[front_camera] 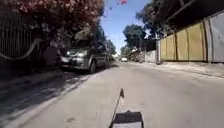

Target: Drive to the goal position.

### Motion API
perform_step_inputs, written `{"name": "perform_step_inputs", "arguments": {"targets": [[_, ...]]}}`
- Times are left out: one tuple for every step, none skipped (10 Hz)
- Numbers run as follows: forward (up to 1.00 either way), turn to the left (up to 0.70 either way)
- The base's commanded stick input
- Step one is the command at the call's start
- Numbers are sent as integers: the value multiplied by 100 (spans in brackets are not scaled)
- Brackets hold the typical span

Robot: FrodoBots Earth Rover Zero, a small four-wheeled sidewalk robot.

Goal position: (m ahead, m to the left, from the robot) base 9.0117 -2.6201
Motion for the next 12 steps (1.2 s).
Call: {"name": "perform_step_inputs", "arguments": {"targets": [[100,0],[100,0],[100,0],[100,0],[100,0],[100,0],[100,0],[100,-18],[100,-40],[100,-40],[100,-40],[100,-35]]}}
